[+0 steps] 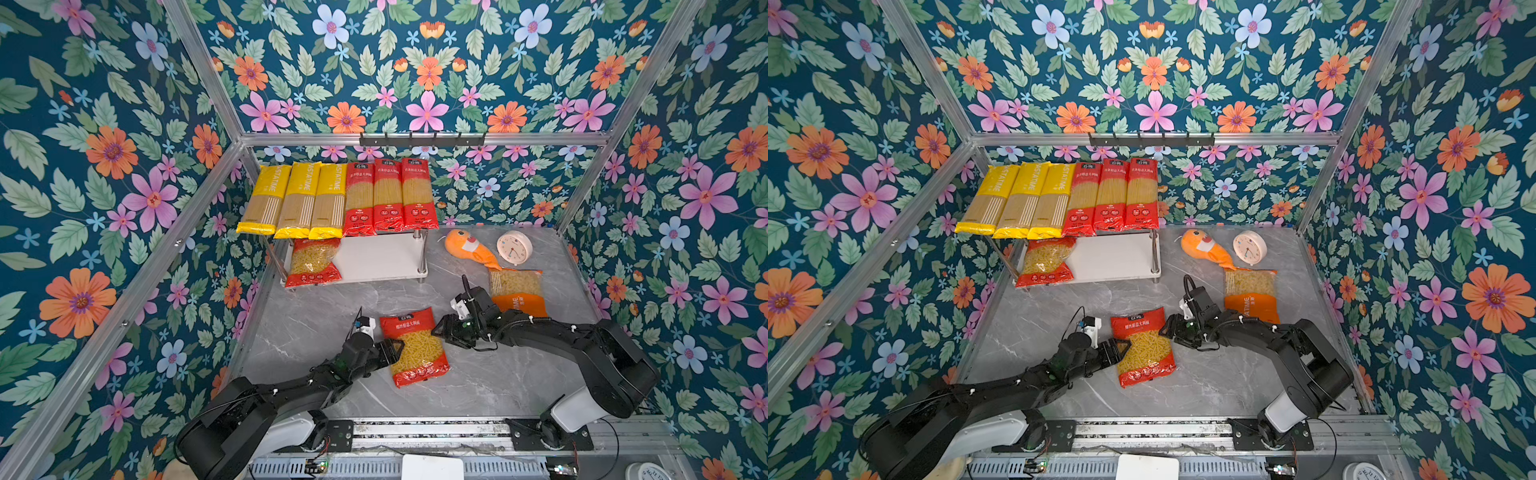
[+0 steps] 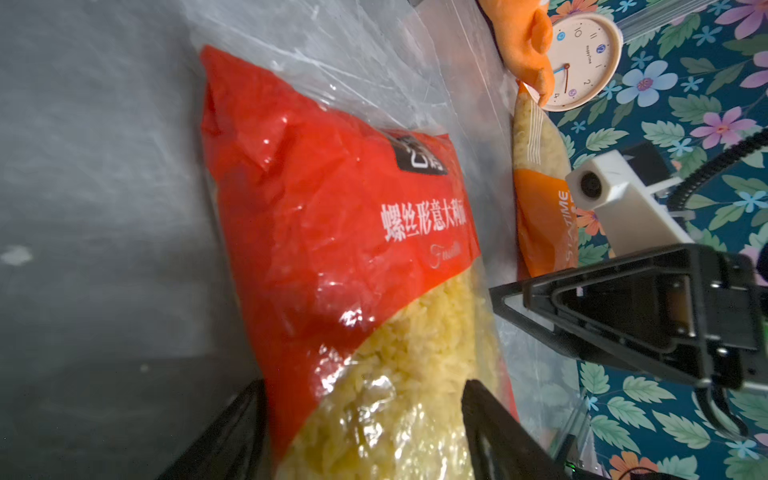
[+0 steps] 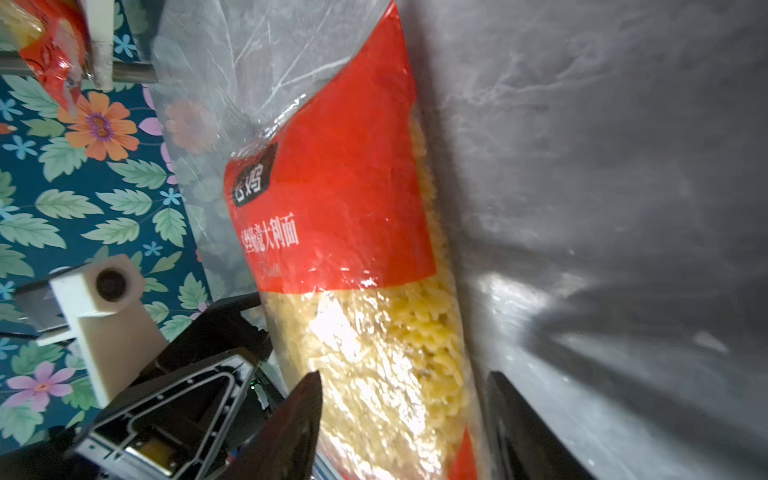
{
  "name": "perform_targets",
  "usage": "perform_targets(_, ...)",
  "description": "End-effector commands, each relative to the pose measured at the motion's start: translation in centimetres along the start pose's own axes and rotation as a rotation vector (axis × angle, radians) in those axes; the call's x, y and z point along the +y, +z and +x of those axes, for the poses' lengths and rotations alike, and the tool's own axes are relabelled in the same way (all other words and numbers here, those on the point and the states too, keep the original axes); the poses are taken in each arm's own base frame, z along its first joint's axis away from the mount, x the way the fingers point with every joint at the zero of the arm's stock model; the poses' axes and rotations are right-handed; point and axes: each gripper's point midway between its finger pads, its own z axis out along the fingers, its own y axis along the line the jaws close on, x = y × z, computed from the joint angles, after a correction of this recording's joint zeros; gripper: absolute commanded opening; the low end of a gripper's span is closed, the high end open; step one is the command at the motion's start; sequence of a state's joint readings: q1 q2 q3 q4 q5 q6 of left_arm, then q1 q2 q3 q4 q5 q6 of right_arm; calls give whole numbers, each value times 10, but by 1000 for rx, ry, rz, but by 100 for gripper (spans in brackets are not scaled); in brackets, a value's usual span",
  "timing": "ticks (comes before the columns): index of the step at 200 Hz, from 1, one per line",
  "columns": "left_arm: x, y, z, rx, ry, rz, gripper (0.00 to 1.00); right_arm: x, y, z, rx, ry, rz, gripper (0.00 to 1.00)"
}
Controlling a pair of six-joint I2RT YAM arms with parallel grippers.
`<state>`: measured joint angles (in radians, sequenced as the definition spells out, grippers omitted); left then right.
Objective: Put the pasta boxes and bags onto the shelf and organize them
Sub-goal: 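Lower both grippers onto the red fusilli bag lying on the table, then grasp the red fusilli bag with both grippers and lift it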
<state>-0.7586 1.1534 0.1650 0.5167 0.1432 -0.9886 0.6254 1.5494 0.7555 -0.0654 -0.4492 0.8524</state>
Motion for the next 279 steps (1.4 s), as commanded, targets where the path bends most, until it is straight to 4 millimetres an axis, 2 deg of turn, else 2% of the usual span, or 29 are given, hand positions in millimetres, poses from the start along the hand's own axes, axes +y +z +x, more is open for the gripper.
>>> perform_targets(1, -7, 1, -9, -34, 1, 14, 75, 3, 4, 4, -2, -50, 44, 63)
perform_targets(16, -10, 2, -12, -48, 4, 20, 75, 16, 15, 8, 18, -68, 34, 62)
perform_targets(35, -17, 6, -15, -49, 14, 42, 75, 47, 27, 13, 47, -98, -48, 60)
perform_targets(41, -19, 7, -15, -47, 22, 47, 74, 48, 38, 16, 71, -92, -51, 59)
perform_targets(53, -27, 9, -16, -39, 29, 76, 74, 63, 43, 17, 83, -103, -93, 59)
perform_targets(68, -27, 8, -16, -40, 39, 73, 73, 75, 45, 18, 100, -93, -157, 59)
perform_targets(82, -18, 6, -16, -41, 54, 31, 73, 71, 44, 15, 91, -73, -164, 59)
perform_targets(124, 12, -11, -15, -33, 46, -54, 74, 32, 27, 13, 64, -56, -57, 61)
perform_targets(149, 19, -19, -16, -50, 33, -65, 73, 13, 13, 11, 35, -65, 25, 65)
perform_targets(174, 22, -19, -11, -35, 18, -63, 70, 3, 13, 11, 44, -53, 54, 67)
perform_targets(198, 20, -20, -9, -31, 9, -52, 67, 7, 20, 13, 68, -46, 33, 67)
perform_targets(213, 19, -20, -10, -36, 2, -40, 65, 20, 26, 16, 78, -68, -2, 66)
perform_targets(216, 18, -20, -9, -36, 3, -36, 65, 16, 33, 19, 95, -62, 11, 66)
perform_targets(227, 16, -18, -8, -36, -6, -16, 63, 24, 41, 22, 111, -76, -4, 65)
perform_targets(253, 15, -12, -5, -20, -15, 3, 55, 48, 53, 24, 125, -97, -101, 57)
perform_targets(279, 11, -13, -9, -40, -11, 11, 41, 58, 52, 21, 109, -91, -155, 44)
